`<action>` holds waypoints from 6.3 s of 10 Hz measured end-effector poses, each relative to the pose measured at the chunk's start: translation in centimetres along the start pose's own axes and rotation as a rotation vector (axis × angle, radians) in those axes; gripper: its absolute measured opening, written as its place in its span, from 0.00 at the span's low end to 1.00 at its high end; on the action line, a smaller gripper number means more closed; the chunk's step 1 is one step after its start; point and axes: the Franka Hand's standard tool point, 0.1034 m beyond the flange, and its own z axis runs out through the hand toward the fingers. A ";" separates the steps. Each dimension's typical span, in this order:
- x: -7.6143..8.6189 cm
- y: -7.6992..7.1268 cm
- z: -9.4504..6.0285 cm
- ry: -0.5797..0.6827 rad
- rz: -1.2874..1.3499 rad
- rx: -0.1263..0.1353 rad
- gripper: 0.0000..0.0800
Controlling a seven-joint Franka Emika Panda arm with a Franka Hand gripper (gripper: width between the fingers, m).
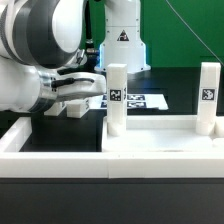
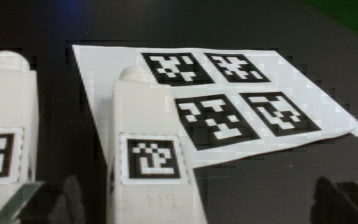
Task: Assemble desk
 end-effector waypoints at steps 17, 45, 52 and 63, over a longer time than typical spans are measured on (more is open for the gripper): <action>-0.7 1.8 0.6 -0.029 0.036 0.005 0.81; 1.7 -0.2 1.3 -0.008 0.165 -0.078 0.49; 1.5 -0.2 1.2 -0.012 0.156 -0.075 0.36; -2.7 -1.8 -6.3 0.081 -0.015 -0.067 0.36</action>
Offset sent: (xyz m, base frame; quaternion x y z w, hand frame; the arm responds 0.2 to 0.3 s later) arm -0.0078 -0.0007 -0.0181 -0.0238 0.0031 0.0198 0.9995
